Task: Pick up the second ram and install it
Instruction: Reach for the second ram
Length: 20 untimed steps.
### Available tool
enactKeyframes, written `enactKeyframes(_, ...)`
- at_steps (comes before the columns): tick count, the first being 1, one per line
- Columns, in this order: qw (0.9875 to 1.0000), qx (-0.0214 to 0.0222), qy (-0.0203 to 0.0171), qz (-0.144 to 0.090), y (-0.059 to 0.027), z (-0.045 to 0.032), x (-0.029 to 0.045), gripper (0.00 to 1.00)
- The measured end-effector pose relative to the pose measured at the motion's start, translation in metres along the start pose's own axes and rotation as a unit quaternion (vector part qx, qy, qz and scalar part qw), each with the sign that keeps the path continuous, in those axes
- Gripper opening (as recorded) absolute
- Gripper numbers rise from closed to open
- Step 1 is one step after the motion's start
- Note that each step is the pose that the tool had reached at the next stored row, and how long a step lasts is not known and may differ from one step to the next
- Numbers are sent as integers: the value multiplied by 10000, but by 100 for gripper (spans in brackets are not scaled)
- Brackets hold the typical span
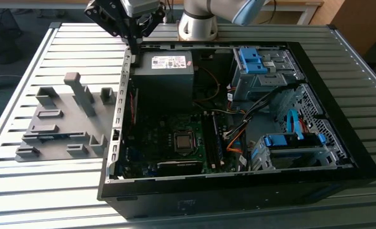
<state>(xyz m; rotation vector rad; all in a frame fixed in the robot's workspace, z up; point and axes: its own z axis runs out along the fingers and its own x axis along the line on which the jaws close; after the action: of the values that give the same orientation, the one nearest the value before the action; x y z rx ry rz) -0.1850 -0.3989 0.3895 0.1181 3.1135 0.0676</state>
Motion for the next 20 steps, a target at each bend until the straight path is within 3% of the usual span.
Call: enactKeyframes(20, 10000, 0, 0, 0, -15, 8, 118, 11)
